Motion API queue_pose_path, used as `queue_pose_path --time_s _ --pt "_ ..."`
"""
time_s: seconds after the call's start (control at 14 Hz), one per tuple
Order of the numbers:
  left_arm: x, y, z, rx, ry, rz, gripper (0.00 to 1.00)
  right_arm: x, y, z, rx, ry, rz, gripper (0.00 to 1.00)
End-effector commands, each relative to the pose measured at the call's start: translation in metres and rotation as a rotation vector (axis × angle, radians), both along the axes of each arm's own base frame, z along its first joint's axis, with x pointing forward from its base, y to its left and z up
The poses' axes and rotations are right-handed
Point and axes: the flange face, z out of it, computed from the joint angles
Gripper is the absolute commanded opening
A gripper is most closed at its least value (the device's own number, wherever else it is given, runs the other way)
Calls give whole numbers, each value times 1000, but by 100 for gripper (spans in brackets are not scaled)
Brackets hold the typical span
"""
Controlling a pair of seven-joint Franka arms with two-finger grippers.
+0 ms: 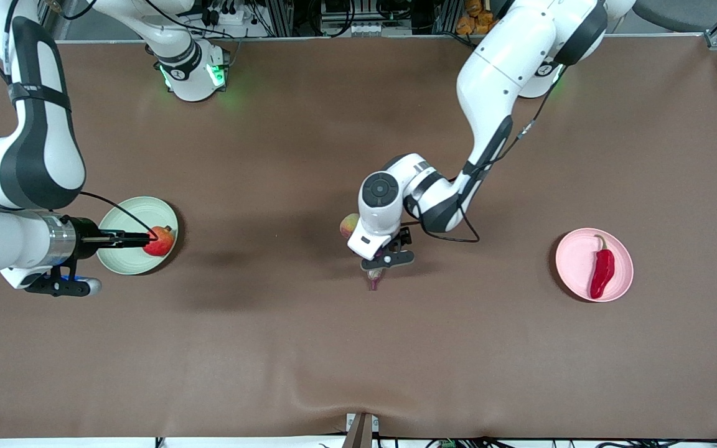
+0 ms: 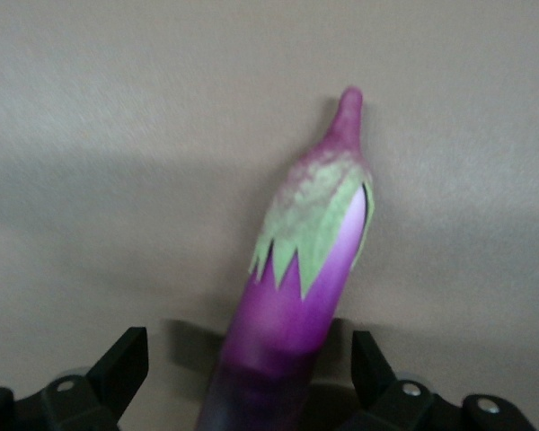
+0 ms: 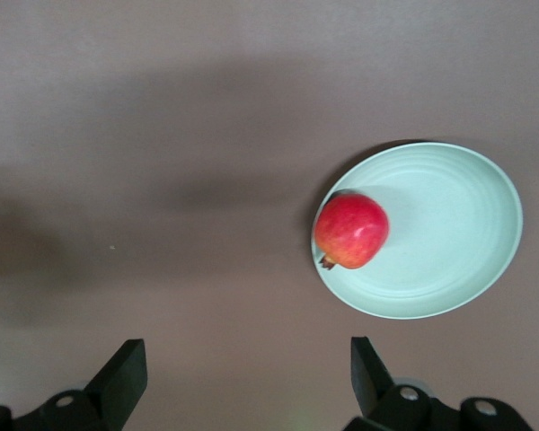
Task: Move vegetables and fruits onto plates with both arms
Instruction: 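Lower the apple onto the green plate while the left gripper reaches the eggplant, then grasp the purple eggplant with the left gripper while the right gripper releases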
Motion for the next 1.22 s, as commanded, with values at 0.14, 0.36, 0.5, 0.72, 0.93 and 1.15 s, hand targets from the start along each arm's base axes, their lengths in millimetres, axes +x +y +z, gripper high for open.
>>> queue_pose_path --time_s 0.14,0.36,0.5,0.72,0.93,1.15 --pt "8 0 4 -9 -20 39 0 -5 51 20 18 22 -166 100" --pt "23 17 29 16 -20 57 0 -11 99 25 1 28 -190 100" --pt "51 55 66 47 -15 49 0 -22 148 25 -41 44 -253 100" --pt "86 113 115 66 -9 34 0 -38 209 23 -34 54 -265 100" --pt "126 195 152 70 -23 62 0 -57 270 11 -33 39 -329 100" --pt "156 292 149 99 14 76 0 -85 348 -29 -58 11 -352 100"
